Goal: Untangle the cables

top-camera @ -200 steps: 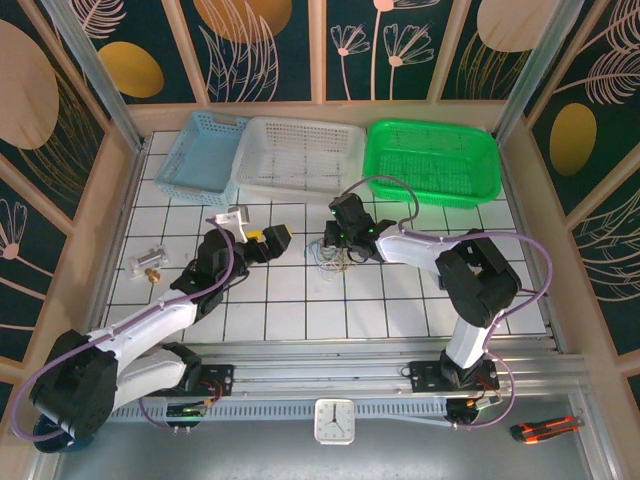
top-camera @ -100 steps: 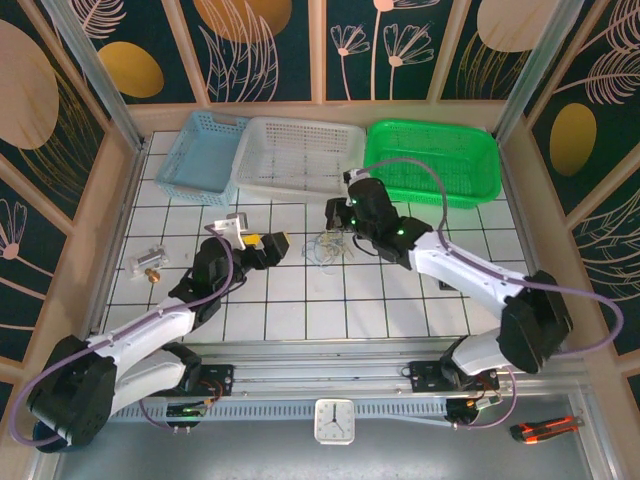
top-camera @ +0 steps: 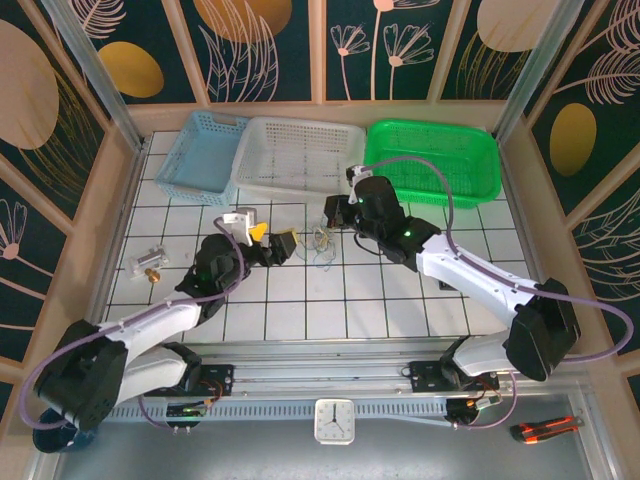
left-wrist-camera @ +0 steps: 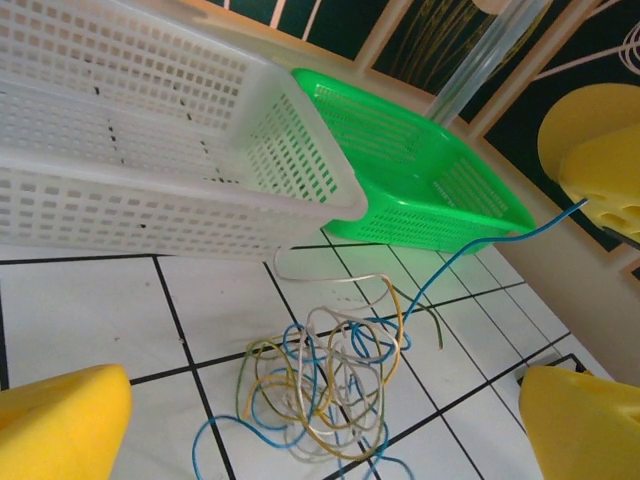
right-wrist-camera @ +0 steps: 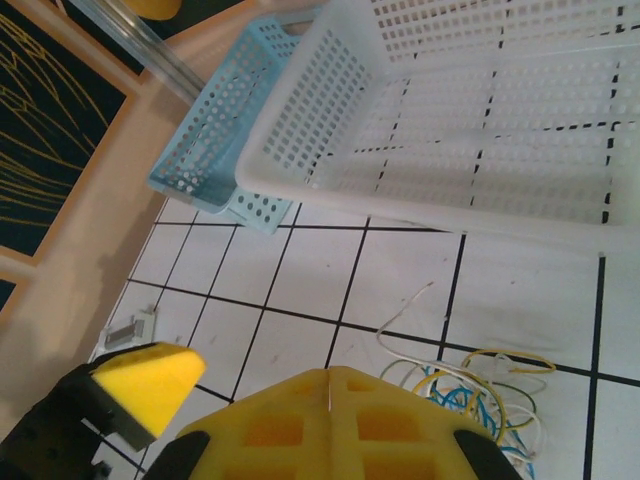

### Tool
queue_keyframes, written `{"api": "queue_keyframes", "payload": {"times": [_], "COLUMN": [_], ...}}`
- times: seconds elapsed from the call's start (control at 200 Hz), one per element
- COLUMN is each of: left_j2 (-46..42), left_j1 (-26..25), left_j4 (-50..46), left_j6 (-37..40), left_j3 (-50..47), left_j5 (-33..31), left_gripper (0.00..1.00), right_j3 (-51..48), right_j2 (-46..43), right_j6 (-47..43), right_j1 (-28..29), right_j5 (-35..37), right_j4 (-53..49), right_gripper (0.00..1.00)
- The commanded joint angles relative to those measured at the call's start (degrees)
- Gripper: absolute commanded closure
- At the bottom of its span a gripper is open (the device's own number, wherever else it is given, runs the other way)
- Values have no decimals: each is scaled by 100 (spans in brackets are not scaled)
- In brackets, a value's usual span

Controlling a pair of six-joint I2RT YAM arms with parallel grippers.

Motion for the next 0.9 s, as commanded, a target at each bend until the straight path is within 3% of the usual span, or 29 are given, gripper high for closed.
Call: {"api": "queue_keyframes", "payload": {"times": [0.0,0.595,0.896], "left_j2": [308,2140,2962], "left_j1": [-70,-439,-471], "left_j4": [604,1230,1345], "left_j6": [344,760,552], "left_j3": [192,1222,1391], "left_j5": [317,402,615], "left_gripper": [1,1,25], "right_j3": [108,330,1241], "right_j2": [70,-15,-305], "right_j6": [89,256,191], "right_j1": [67,305,237], "right_j5": [-158,-333,-507], "right_j4": [185,208,34], "right_gripper": [100,100,100]}}
